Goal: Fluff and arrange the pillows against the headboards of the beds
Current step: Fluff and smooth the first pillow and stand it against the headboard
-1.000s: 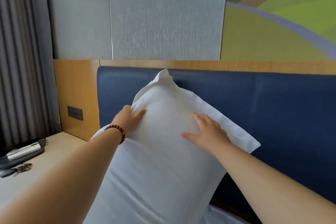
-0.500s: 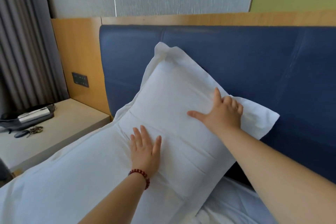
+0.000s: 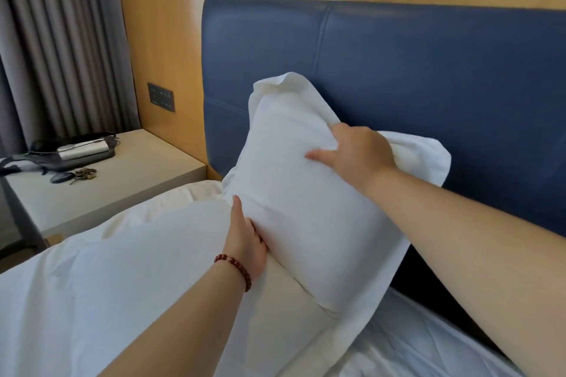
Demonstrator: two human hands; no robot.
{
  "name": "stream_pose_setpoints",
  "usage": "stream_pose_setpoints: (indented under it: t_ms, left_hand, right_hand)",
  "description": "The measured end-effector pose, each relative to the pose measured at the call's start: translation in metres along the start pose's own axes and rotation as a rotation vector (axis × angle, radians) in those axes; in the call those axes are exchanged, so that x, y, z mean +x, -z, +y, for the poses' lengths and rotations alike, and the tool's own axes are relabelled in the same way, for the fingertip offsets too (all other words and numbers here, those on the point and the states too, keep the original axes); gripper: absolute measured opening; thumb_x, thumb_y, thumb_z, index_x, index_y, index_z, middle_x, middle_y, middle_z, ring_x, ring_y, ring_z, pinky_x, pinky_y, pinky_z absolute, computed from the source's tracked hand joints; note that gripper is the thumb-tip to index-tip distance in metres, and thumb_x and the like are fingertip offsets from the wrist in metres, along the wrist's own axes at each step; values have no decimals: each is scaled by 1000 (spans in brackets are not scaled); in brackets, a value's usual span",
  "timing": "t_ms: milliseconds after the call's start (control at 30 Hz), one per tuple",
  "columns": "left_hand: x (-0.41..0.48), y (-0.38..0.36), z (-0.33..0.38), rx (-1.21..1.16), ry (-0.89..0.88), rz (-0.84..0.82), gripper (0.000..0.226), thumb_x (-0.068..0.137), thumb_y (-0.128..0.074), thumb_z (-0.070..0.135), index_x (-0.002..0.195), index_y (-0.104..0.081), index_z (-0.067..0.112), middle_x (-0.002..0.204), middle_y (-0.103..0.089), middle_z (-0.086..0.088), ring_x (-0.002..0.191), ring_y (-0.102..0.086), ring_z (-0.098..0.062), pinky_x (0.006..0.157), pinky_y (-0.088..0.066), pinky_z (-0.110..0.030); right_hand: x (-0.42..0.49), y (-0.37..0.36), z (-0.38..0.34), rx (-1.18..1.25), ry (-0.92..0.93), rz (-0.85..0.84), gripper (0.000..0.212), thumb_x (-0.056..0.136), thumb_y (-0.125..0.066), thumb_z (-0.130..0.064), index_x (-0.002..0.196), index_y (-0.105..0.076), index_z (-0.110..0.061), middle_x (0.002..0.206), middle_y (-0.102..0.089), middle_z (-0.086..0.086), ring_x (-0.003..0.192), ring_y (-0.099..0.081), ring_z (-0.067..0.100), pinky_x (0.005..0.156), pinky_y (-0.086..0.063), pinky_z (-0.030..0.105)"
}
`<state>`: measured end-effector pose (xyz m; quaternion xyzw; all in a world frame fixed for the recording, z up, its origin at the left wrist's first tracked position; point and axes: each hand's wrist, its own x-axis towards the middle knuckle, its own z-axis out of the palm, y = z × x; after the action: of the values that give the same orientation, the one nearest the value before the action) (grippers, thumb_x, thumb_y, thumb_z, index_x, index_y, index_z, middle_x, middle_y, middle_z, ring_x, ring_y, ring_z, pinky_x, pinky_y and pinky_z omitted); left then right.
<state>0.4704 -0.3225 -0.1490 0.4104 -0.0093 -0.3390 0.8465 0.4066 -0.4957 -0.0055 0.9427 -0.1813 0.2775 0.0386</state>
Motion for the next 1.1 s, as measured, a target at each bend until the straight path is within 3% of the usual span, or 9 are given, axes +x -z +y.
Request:
stream_pose_setpoints:
  t_ms: [233,333,467,567,667,733,833,933,1100]
  left_hand:
    - [54,13,-6,-163,-115,19,86,76,-44,83,143,-45,29,142,-53,6,130,-48,-14,117,-27,-38]
    - [71,19,-30,17,-103,134,92,63,-51,87,141,-44,39,145,-48,11,132,-43,-14,117,-25,-44]
    - [69,20,-54,279,-196,193,95,67,-51,78,150,-21,43,154,-33,15,139,-33,-14,117,-24,-47]
    - [56,28,-56,763,-353,153,80,85,-49,62,150,-25,24,150,-37,8,134,-39,-13,113,-29,-33]
    - [21,37,-56,1587,-585,221,50,91,-27,58,106,-58,22,108,-64,4,97,-61,-18,83,-47,-30]
    - [5,39,-52,1822,-737,66,52,90,-21,56,90,-63,25,94,-64,8,87,-61,-17,79,-44,-31]
    - [6,42,-43,1936,-757,-231,41,97,-32,48,102,-66,26,110,-60,10,99,-57,-15,91,-41,-30]
    - [14,49,-41,2000,-821,-464,40,97,-36,49,112,-66,26,115,-62,10,108,-55,-15,99,-39,-32]
    - [22,62,-52,2197,-705,-581,82,83,-12,77,151,-28,34,156,-30,16,145,-23,-8,119,-8,-33]
  right_hand:
    - [63,-30,-48,-28,268,33,49,85,-54,-67,83,-41,-21,77,-58,6,70,-45,29,58,-27,35]
    - [59,-67,-23,-42,182,10,51,85,-53,-68,102,-54,-20,96,-67,8,87,-58,34,63,-30,35]
    - [48,-95,-7,-4,242,69,43,85,-57,-63,84,-45,-21,88,-66,9,84,-58,36,64,-26,35]
    - [54,-96,-2,-16,233,45,44,86,-54,-65,84,-43,-22,94,-64,8,91,-56,35,67,-28,36]
    - [56,-97,-3,-91,218,29,48,87,-51,-65,96,-56,-19,102,-58,7,96,-52,32,73,-29,37]
    - [48,-96,-5,-123,180,31,52,89,-49,-65,107,-59,-18,106,-54,7,98,-50,31,75,-29,37]
    - [19,-95,-5,-133,106,63,61,91,-44,-63,128,-52,-15,123,-49,10,113,-46,34,95,-31,42]
    - [-31,-94,2,-134,121,38,79,93,-33,-63,155,-18,-15,161,-18,11,148,-11,31,120,-4,44]
    - [-124,-109,25,-72,116,-68,71,98,-22,-57,157,-4,-23,164,9,1,150,13,23,121,5,45]
